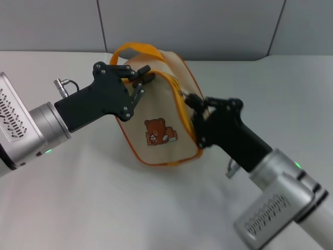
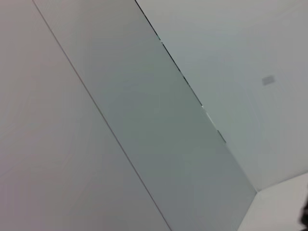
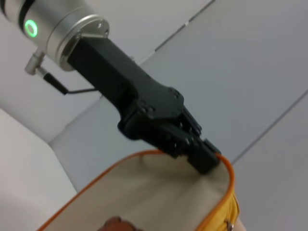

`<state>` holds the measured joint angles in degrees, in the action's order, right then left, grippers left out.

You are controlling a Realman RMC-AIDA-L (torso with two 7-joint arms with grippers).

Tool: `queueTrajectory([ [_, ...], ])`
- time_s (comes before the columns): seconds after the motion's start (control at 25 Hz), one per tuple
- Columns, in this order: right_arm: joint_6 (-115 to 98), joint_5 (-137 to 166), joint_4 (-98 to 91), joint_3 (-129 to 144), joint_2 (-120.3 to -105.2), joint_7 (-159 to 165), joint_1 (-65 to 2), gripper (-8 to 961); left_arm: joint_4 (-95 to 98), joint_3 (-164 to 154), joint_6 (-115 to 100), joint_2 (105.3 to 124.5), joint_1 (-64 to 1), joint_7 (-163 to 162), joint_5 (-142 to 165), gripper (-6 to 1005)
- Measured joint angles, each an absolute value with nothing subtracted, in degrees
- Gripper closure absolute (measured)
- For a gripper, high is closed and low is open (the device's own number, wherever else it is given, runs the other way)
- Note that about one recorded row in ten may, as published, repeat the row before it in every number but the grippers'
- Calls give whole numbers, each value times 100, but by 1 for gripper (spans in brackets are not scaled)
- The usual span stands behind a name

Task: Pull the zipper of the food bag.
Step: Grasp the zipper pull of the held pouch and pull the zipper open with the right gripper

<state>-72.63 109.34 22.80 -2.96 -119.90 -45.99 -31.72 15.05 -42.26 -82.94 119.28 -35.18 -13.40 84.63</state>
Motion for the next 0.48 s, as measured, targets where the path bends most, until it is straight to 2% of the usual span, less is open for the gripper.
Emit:
queueTrajectory([
  [0.28, -7624, 10913, 2302, -301, -11987, -4991, -2103, 952, 1548, -4217, -8185, 11925, -3540, -1384, 8434, 936],
  [0.48, -7899, 10885, 2208, -327, -11989, -4908, -1918, 948, 1533, -4241, -8179, 11922, -3566, -1392, 8434, 936],
])
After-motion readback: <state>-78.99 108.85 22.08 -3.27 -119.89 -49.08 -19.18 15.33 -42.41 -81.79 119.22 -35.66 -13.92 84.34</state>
